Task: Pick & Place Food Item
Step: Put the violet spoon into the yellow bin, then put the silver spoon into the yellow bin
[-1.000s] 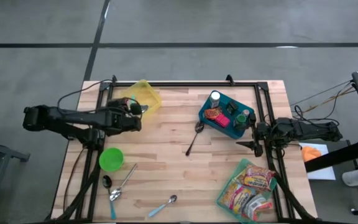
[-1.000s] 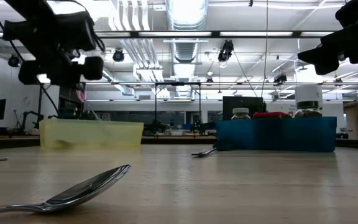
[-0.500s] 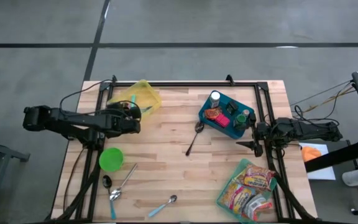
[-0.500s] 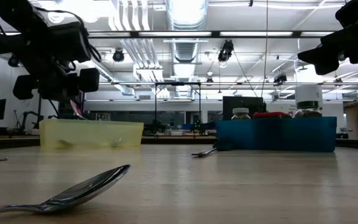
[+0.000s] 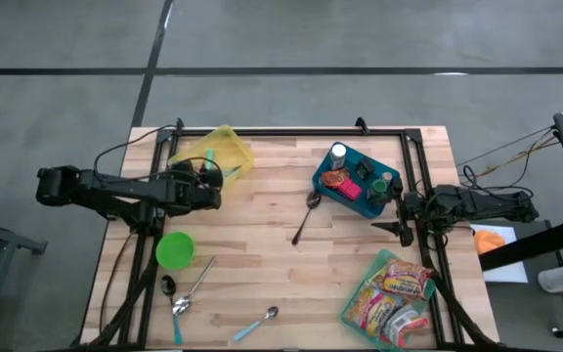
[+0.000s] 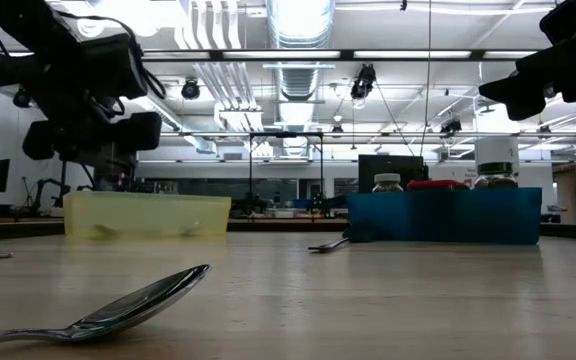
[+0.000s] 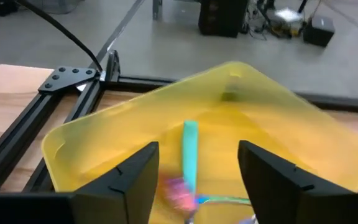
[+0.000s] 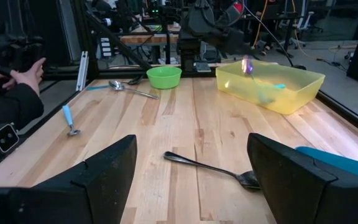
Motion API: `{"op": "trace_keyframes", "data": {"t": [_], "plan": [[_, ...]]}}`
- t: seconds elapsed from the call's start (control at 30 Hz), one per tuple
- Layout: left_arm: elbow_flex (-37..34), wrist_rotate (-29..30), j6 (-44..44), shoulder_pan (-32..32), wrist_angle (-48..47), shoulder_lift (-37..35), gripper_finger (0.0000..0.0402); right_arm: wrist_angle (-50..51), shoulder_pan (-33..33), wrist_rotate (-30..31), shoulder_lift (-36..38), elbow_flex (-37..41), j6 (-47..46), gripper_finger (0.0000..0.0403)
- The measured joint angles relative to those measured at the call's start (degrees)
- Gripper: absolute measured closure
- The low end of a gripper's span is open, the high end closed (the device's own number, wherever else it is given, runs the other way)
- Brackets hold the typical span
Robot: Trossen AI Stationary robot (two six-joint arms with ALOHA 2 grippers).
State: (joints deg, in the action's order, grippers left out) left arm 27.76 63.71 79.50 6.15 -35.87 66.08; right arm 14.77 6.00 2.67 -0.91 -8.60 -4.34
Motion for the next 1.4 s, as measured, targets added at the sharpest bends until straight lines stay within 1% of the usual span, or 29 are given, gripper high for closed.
{"op": "trace_keyframes", "data": {"t": [0.23, 0.37, 0.47, 0.57, 0.7, 0.8, 0.9, 1.1, 1.2, 1.27, 1.3, 1.4], "plan": [[0.6, -3.3, -4.5, 0.0, 0.2, 0.0, 0.0146, 0.0, 0.0, 0.0, 0.0, 0.0, 0.0, 0.0100], [1.9, -3.6, -5.3, -0.1, 0.3, 0.0, 0.0139, 0.0, 0.0, 0.0, 0.0, 0.0, 0.0, 0.0100], [4.0, -5.8, -9.5, -0.1, 0.3, 0.0, 0.0138, 0.0, 0.0, 0.0, 0.0, 0.0, -0.1, 0.0100], [6.8, -10.0, -15.3, -0.1, 0.3, 0.0, 0.0138, 0.0, 0.0, 0.0, 0.0, 0.0, -0.1, 0.0100], [10.9, -17.0, -22.9, -0.1, 0.8, 0.0, 0.0138, 0.0, 0.0, 0.0, 0.0, 0.0, 0.0, 0.0100], [13.2, -21.6, -26.8, -0.5, 2.8, 0.0, 0.0138, 0.0, 0.0, 0.0, 0.0, 0.0, -0.1, 0.0100], [13.7, -27.0, -29.5, -1.2, 4.4, 0.0, 0.0137, 0.0, 0.0, 0.0, 0.0, 0.0, -0.1, 0.0100], [13.3, -40.8, -29.9, -3.7, 3.5, 0.0, 0.0137, 0.0, 0.0, 0.0, 0.0, 0.0, -0.1, 0.0100], [13.3, -47.3, -29.2, -6.6, 3.1, 0.0, 0.0137, 0.0, 0.0, 0.0, 0.0, 0.0, 0.0, 0.0100], [13.3, -50.6, -26.2, -9.5, 2.5, 0.0, 0.0137, 0.0, 0.0, 0.0, 0.0, 0.0, -0.1, 0.0100], [13.3, -51.3, -23.7, -11.1, 2.1, 0.0, 0.0137, 0.0, 0.0, 0.0, 0.0, 0.0, -0.1, 0.0100], [13.4, -51.4, -13.7, -16.5, -1.7, 0.0, 0.0138, 0.0, 0.0, 0.0, 0.0, 0.0, 0.0, 0.0100]]}}
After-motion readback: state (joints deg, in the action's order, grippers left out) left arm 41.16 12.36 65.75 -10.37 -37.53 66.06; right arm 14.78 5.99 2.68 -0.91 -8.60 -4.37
